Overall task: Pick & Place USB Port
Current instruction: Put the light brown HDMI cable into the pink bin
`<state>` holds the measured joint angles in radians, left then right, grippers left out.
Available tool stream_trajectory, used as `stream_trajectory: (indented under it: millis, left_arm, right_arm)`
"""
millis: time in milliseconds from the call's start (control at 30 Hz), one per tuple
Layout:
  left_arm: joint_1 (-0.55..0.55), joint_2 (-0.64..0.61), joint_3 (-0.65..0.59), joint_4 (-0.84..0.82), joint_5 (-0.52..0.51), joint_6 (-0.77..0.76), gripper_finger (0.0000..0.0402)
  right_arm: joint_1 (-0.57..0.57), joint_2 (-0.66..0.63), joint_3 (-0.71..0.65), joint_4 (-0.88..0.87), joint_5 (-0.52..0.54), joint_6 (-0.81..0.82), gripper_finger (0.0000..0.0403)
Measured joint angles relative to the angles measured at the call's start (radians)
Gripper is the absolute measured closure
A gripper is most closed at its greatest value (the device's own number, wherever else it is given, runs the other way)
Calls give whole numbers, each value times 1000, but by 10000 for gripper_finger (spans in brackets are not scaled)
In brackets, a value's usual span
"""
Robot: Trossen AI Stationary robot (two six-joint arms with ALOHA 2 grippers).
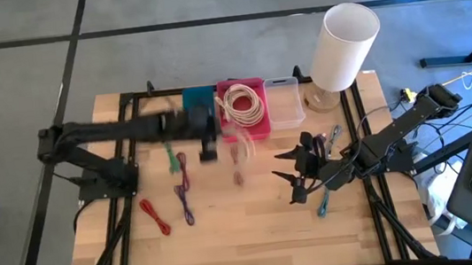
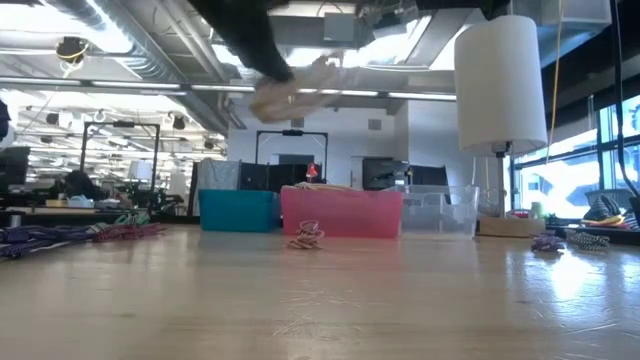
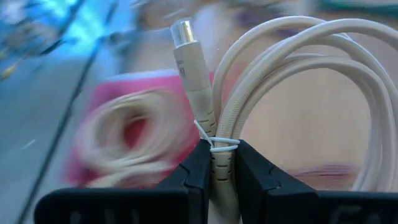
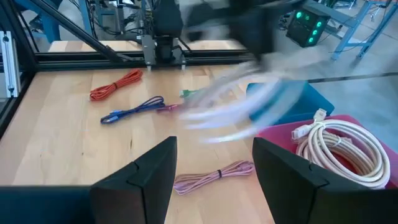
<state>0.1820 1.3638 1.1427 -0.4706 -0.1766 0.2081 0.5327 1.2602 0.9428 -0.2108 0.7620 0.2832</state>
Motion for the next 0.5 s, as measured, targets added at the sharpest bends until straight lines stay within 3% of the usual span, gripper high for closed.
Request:
stream_trajectory:
  millis: [167, 267, 400, 500]
  left_arm:
    - [296, 96, 225, -109, 132, 99, 364]
    - [418, 211, 372, -190, 227, 104, 364]
    - [472, 384, 550, -317, 312, 122, 364]
    - [468, 503, 652, -407, 308, 156, 364]
  right_arm:
    - [0, 0, 0, 0, 0, -2, 189]
    - [0, 0, 0, 1, 0, -2, 189]
    - [0, 0, 0, 0, -3, 1, 189]
    - [0, 0, 0, 0, -3, 1, 189]
